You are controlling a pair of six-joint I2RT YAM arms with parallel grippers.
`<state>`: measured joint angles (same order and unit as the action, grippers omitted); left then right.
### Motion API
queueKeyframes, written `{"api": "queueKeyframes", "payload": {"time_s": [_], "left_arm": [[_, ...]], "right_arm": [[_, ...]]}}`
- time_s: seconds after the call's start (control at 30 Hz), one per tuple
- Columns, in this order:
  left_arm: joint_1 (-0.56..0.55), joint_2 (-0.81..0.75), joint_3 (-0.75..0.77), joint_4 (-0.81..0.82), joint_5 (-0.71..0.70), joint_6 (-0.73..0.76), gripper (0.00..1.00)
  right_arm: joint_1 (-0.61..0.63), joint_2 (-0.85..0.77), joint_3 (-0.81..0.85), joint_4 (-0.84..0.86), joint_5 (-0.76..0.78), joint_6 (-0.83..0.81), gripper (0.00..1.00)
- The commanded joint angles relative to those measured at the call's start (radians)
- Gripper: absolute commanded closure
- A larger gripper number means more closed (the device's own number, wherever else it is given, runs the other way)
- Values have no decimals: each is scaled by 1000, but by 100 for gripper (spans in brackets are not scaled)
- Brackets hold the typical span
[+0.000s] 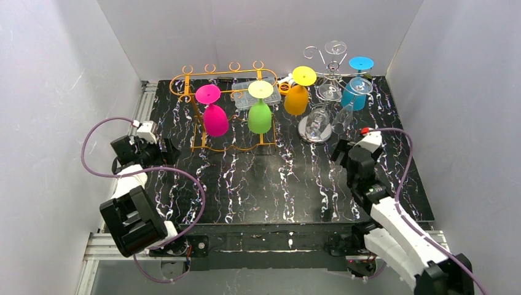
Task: Place the wine glass upside down on the wine glass rack
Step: Reset both arms
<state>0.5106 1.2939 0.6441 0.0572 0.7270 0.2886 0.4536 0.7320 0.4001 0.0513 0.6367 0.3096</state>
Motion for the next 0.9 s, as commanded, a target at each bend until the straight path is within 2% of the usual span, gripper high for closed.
{"api": "queueKeyframes", "payload": {"time_s": [0.0,0.17,0.27,0.37,0.53,0.7,0.83,0.87], "left_arm": [[4,-22,13,25,28,-92,2],[2,-5,-12,92,13,-185,2],[-6,12,-14,127,17,-250,2],[-38,33,-15,157,7,-298,2],[-132,61,-50,226,-50,-342,2],[-219,85,-95,317,-120,-350,2],[-264,74,-130,361,-229,-269,2],[-267,84,-139,407,-234,-295,2]], "right_arm": [[-214,77,57,-3,-46,56,2],[-417,103,-8,188,10,56,2],[-440,196,-26,291,144,35,2],[-444,342,-25,370,165,13,2],[-444,462,-80,566,100,28,2],[-444,544,-87,683,-11,-29,2],[-444,573,-80,722,-81,-56,2],[-444,585,-84,749,-95,-75,2]]}}
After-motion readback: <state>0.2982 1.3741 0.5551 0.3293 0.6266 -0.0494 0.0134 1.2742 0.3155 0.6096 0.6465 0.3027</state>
